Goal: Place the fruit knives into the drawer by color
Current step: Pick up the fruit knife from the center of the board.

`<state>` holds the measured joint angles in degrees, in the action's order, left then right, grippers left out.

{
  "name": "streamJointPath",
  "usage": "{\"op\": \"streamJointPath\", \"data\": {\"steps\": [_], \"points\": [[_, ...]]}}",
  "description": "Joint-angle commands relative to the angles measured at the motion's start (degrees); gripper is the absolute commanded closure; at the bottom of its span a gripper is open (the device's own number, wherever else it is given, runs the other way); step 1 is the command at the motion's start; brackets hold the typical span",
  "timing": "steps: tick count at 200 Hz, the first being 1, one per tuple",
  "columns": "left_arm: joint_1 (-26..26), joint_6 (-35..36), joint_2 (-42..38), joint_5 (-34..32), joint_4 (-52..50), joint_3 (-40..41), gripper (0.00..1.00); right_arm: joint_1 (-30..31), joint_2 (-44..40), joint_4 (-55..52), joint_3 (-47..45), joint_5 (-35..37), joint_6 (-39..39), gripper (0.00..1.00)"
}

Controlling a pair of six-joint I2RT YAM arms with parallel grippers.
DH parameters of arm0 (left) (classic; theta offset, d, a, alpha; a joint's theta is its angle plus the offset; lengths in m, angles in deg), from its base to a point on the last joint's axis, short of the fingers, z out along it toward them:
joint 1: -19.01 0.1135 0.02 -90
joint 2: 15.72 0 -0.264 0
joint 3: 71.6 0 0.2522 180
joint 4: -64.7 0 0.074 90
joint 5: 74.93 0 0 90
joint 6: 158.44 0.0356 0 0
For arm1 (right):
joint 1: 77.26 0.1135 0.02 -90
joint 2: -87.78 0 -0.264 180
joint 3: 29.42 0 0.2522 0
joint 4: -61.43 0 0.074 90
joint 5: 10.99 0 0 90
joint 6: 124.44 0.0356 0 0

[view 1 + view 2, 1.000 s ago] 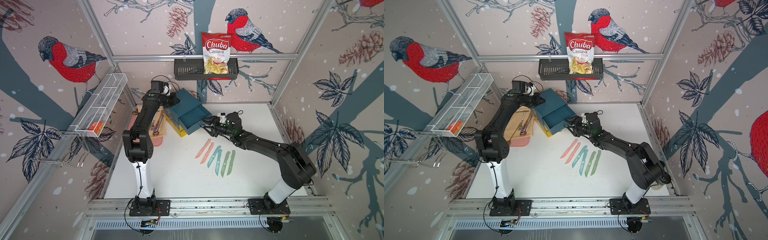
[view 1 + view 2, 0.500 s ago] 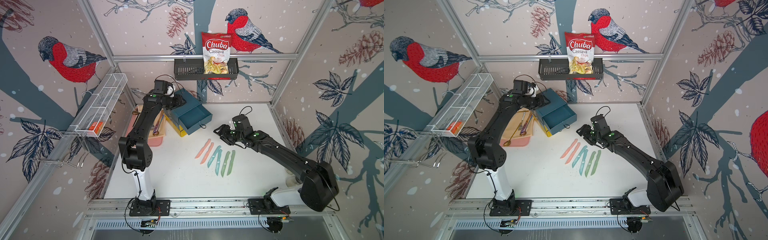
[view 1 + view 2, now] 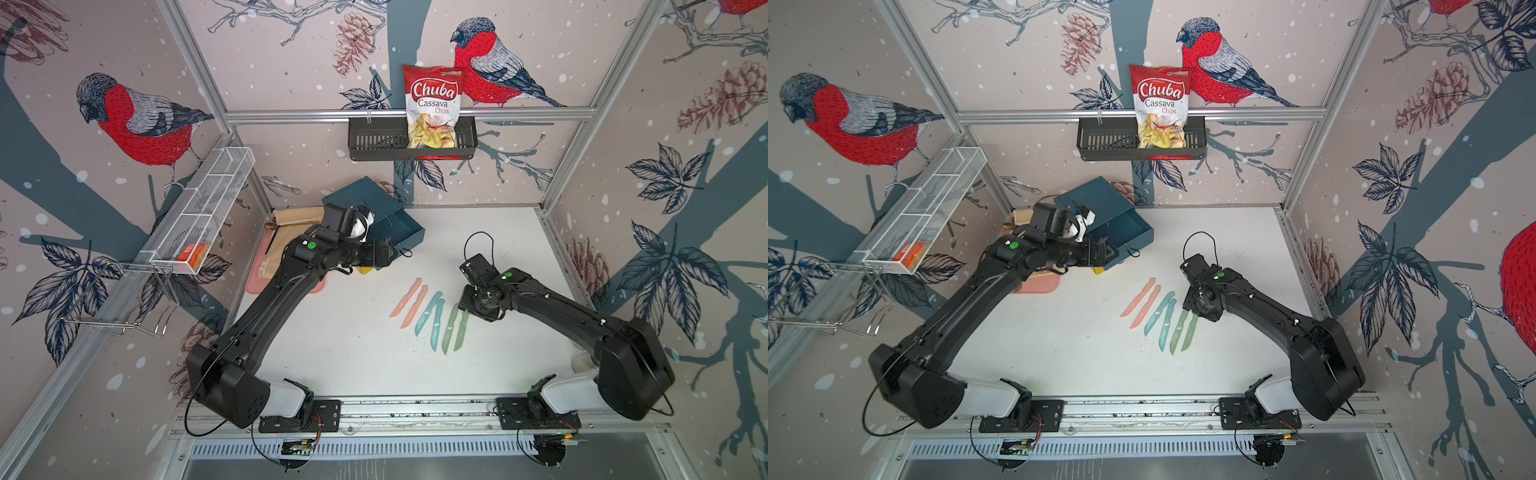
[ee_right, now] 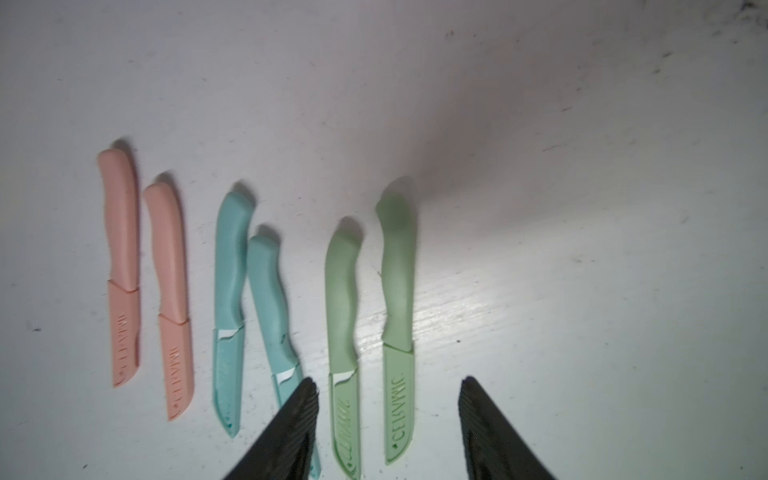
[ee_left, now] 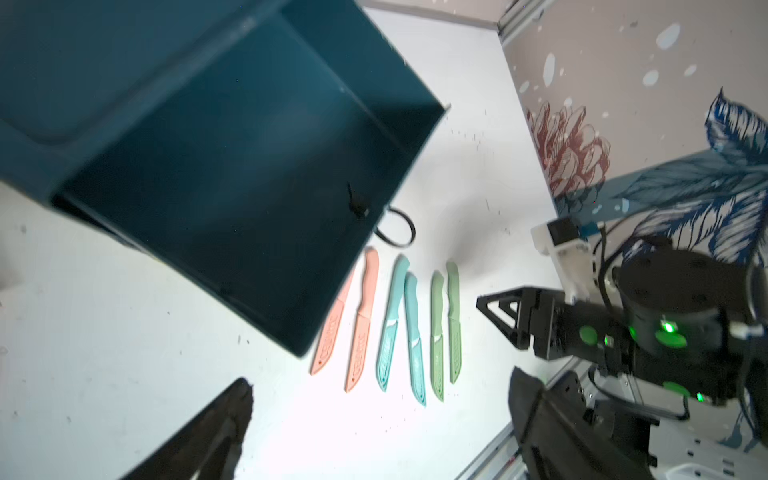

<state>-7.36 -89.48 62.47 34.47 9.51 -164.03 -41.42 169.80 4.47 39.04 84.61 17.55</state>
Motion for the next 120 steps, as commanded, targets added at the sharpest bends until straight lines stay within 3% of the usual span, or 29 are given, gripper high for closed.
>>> {"op": "streamJointPath", "data": {"steps": [1, 56, 120], "points": [[-3.3, -1.9, -3.6, -2.1, 2.8, 5.6, 0.02, 0.5, 2.1, -1.3, -0.2, 4.5, -1.6, 0.45], [-12.5, -8.0, -7.3, -5.3, 8.5, 16.6, 0.03, 0.7, 9.9, 1.9, 1.1, 5.6, -2.9, 0.51], [-13.3, -7.6, -7.3, -6.0, 8.4, 17.8, 0.02, 1.4, 12.6, 5.8, -0.6, 2.8, -1.7, 0.54]]}}
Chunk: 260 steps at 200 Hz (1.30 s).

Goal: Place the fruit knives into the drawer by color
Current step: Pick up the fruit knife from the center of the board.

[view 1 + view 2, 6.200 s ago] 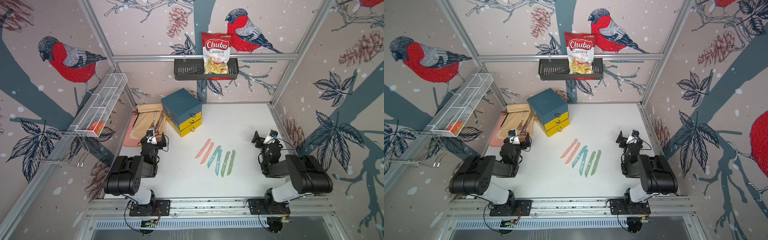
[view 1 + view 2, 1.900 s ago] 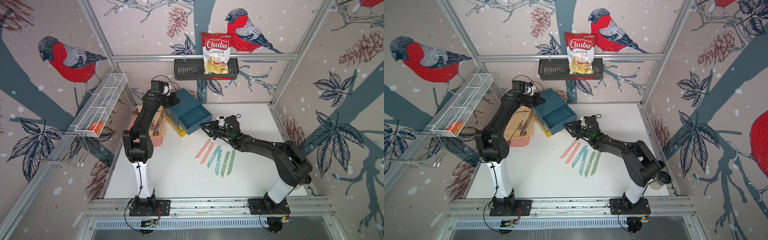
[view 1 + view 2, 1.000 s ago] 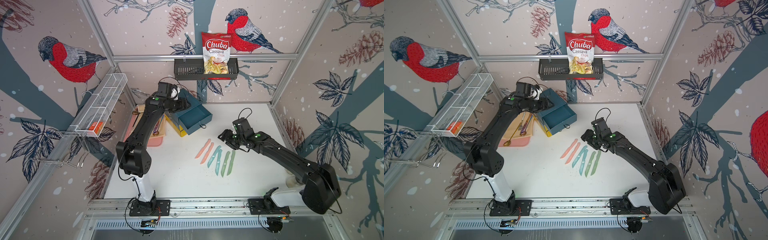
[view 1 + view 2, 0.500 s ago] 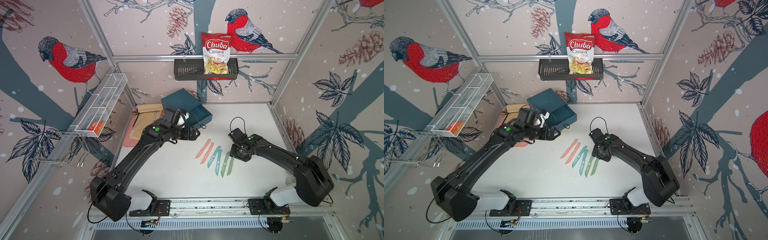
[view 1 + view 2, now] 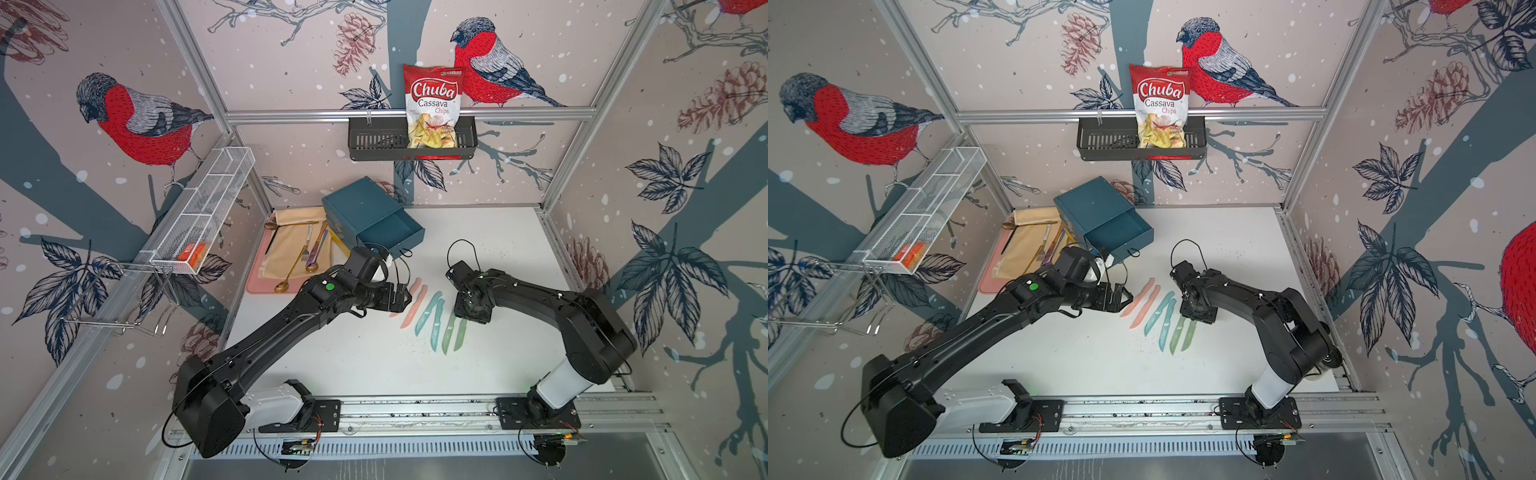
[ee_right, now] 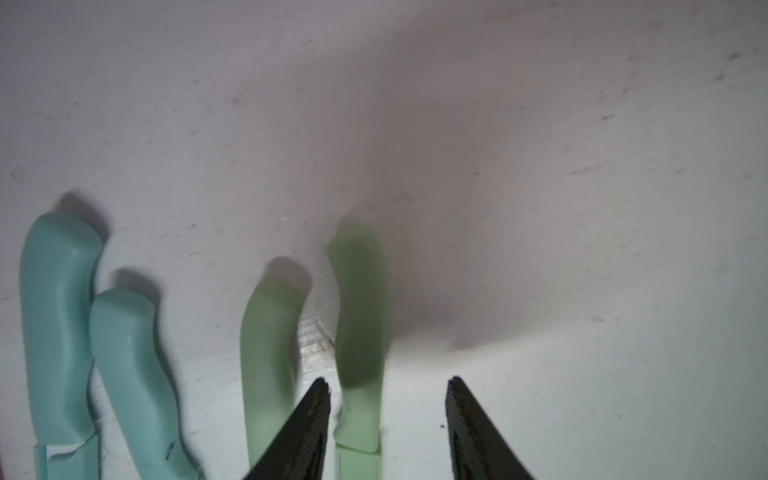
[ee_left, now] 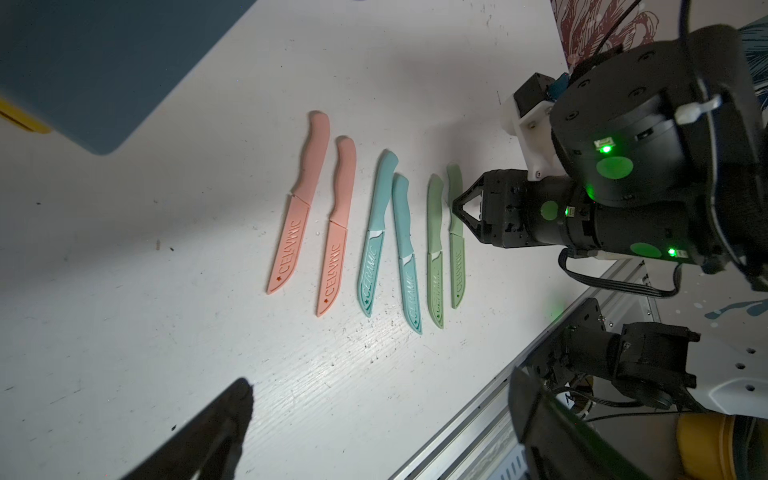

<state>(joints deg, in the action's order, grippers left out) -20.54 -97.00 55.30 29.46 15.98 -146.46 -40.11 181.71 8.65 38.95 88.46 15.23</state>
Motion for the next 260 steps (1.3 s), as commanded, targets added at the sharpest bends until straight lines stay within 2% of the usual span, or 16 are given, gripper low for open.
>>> {"op": "streamJointPath", "data": {"steps": [1, 61, 117, 170, 185, 197, 215, 260], "points": [[-0.2, -0.1, -0.1, -1.0, 2.0, 0.2, 0.03, 0.1, 0.7, 1.7, -0.5, -1.1, 0.6, 0.54], [-0.2, -0.3, 0.8, -0.7, 3.2, 1.3, 0.03, 0.7, 1.5, 4.2, -2.5, -4.6, 2.3, 0.61], [-0.2, 0.0, 1.1, -0.9, 3.7, 1.8, 0.02, 0.8, 1.8, 4.1, -3.5, -4.5, 2.8, 0.67], [-0.2, 0.2, 1.7, -0.9, 4.4, 2.0, 0.02, 0.6, 2.6, 4.3, -4.4, -5.6, 2.6, 0.81], [-0.2, 0.2, 1.6, -0.9, 4.5, 2.0, 0.02, 0.6, 3.3, 4.2, -4.2, -5.8, 2.1, 0.81], [-0.2, 0.4, 1.6, -0.9, 4.6, 2.0, 0.02, 0.6, 4.0, 3.9, -4.1, -5.8, 1.8, 0.87], [-0.2, 0.6, 1.8, -0.9, 4.6, 1.9, 0.02, 0.6, 4.7, 3.9, -3.9, -5.6, 1.5, 1.0], [-0.2, 1.2, 2.1, -0.8, 4.5, 1.5, 0.02, 0.4, 4.7, 2.6, -2.7, -4.9, 0.9, 1.0]]}}
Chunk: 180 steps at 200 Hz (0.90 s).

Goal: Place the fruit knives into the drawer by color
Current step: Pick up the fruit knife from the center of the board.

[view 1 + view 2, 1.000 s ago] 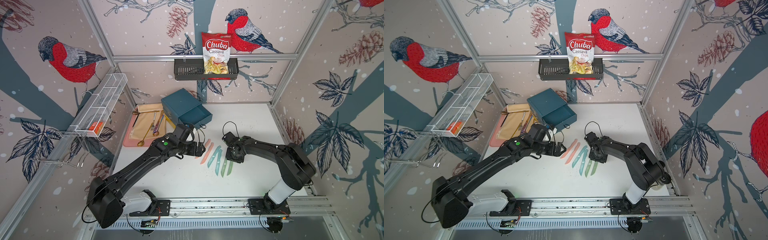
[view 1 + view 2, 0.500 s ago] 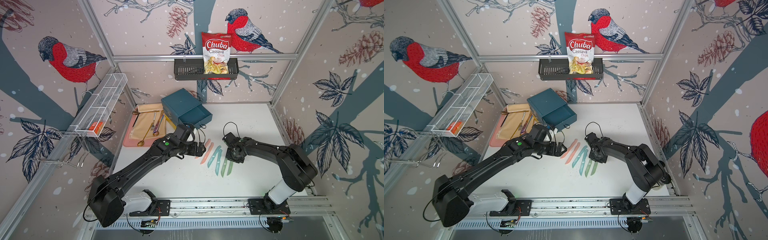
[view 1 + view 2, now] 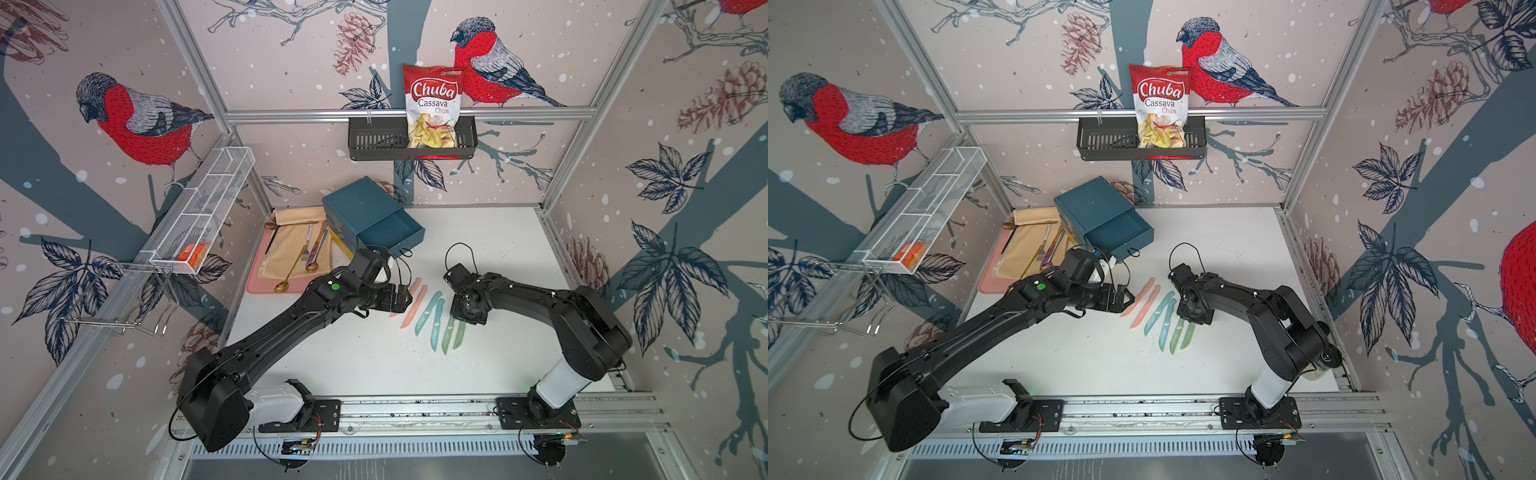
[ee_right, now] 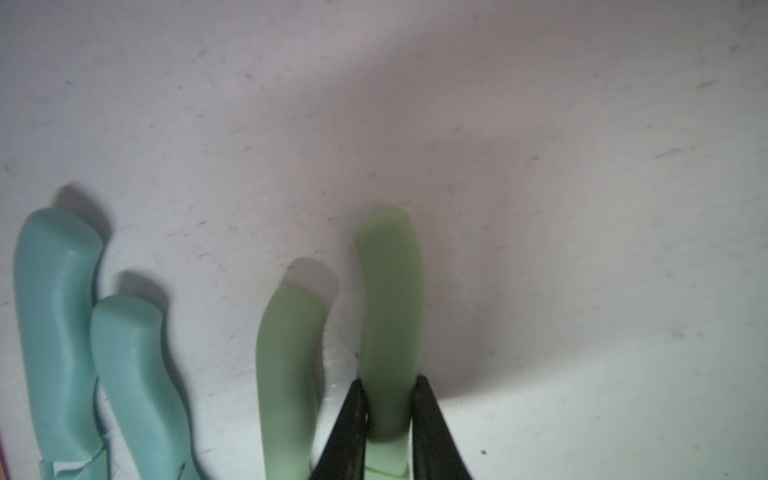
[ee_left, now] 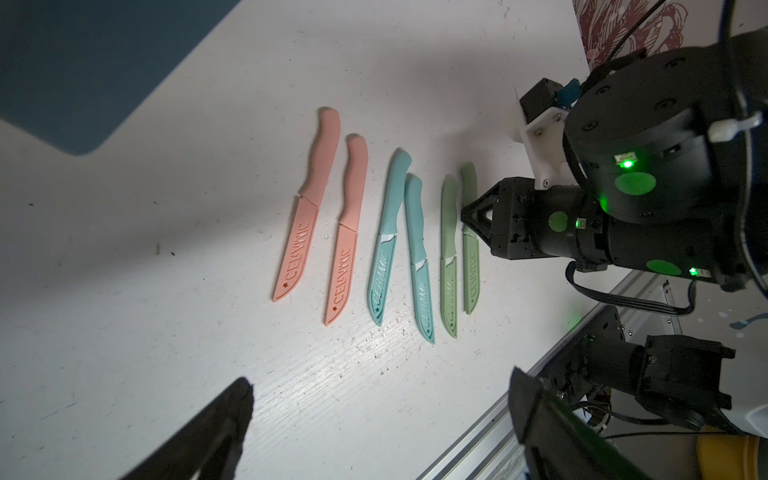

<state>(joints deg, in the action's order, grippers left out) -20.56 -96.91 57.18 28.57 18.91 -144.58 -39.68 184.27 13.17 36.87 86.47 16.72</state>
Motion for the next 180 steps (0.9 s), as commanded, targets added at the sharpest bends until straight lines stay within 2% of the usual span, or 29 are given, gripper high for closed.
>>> {"op": "streamJointPath", "data": {"steps": [1, 180], "points": [[-0.2, 1.1, 0.2, 0.1, 1.5, -0.5, 0.02, -0.1, 2.1, -2.0, -0.6, -2.9, -0.7, 1.0], [-0.1, 2.7, 3.9, 0.7, 2.4, -2.9, 0.02, -1.8, -5.1, -12.4, 8.1, -0.3, -2.9, 1.0]]}}
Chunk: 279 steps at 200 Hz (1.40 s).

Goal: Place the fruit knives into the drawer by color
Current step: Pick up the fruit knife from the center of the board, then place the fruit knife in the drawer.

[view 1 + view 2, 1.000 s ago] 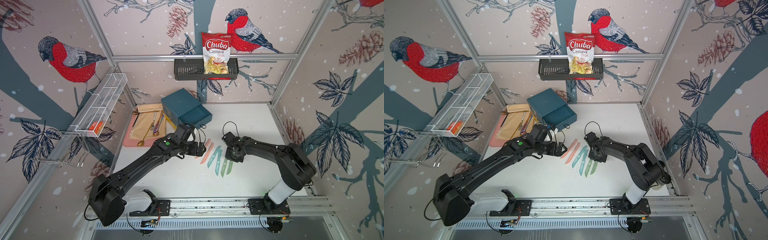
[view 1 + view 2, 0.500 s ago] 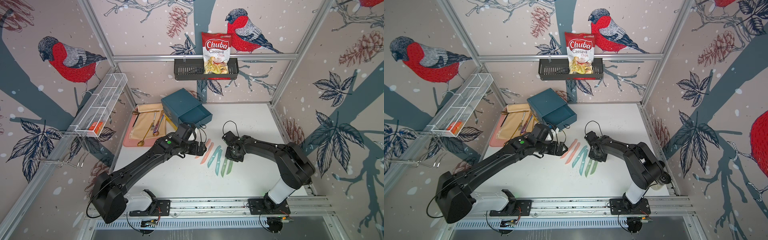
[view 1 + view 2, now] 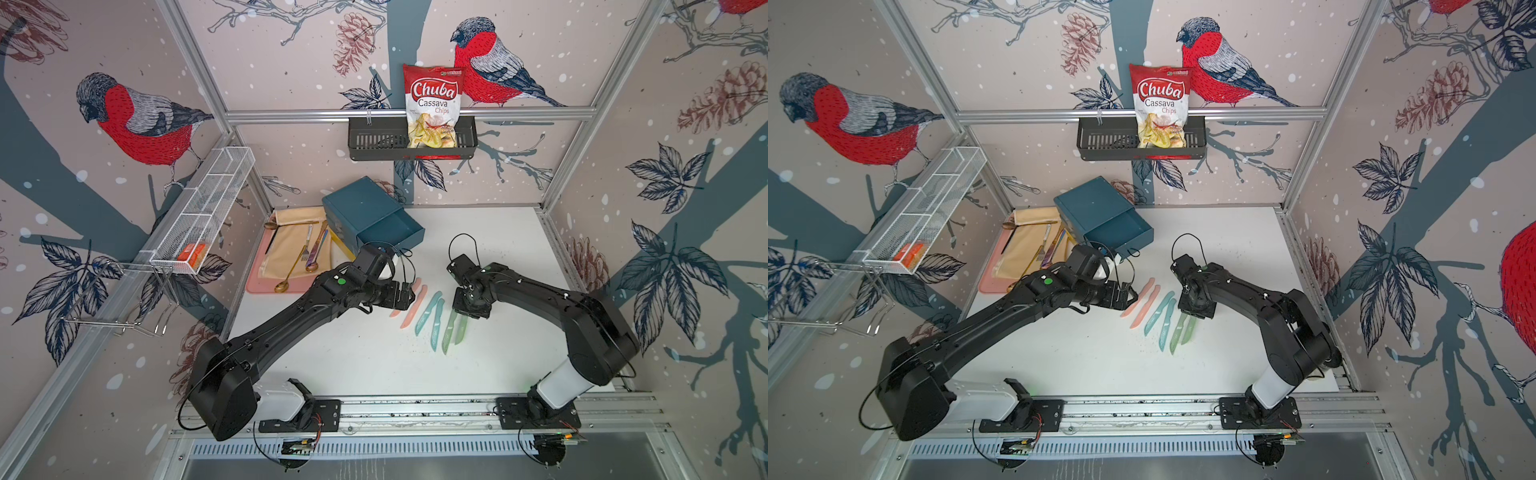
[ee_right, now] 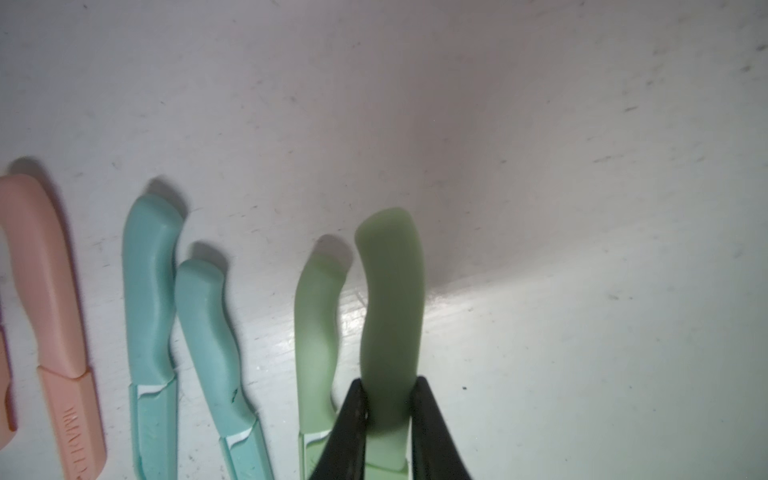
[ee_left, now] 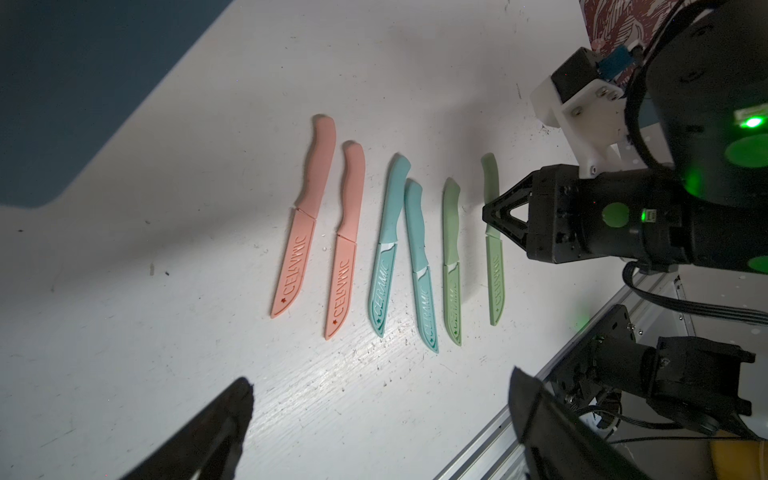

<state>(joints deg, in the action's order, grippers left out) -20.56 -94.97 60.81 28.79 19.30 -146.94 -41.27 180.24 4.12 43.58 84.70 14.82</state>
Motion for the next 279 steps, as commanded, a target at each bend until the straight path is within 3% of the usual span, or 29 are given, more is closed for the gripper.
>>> {"op": "streamJointPath", "data": {"steps": [1, 134, 196, 279], "points": [[-0.1, 0.8, 0.3, 0.5, 2.0, -0.6, 0.02, -0.2, -1.1, -3.4, 1.5, 1.6, -1.0, 1.0], [1.0, 4.4, 2.0, -2.6, -1.4, -5.6, 0.03, -0.7, -3.6, -4.0, 7.2, -3.2, 0.6, 1.0], [9.8, 7.7, 0.2, -3.4, -1.9, -11.1, 0.03, -0.6, -4.8, -5.0, 18.2, -7.8, 5.3, 1.0], [18.7, 12.1, 5.0, -2.1, -5.0, -22.5, 0.03, 1.6, 0.4, -2.0, 37.0, -14.0, 11.9, 1.0]]}}
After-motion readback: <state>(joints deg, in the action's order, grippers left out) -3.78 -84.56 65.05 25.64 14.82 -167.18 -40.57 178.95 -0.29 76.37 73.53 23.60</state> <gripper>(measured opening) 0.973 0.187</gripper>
